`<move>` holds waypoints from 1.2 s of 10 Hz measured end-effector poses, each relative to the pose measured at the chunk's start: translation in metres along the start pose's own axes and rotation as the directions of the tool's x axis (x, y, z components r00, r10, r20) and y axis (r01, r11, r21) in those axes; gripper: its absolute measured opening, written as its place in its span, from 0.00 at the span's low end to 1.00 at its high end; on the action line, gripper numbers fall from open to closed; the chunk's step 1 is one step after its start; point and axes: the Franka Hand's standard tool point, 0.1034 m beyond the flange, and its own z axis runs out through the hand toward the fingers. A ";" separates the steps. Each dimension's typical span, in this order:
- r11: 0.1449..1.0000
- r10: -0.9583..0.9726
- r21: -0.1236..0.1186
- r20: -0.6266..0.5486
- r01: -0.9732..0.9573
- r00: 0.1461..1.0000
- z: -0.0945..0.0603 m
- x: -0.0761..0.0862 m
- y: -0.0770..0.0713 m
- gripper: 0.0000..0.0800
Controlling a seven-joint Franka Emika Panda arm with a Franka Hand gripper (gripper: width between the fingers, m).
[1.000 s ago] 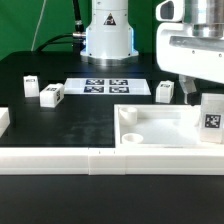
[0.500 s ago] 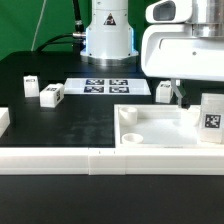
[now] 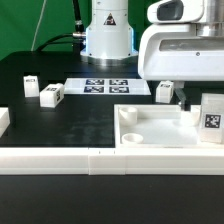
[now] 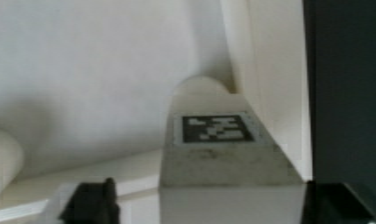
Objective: Assemble one leg
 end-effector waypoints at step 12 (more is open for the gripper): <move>0.423 0.906 0.008 0.005 -0.906 0.423 0.001 -0.002 0.002 0.36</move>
Offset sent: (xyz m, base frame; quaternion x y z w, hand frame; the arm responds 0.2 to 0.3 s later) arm -0.0064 -0.0043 -0.0017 0.0195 -0.0171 0.0702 0.9972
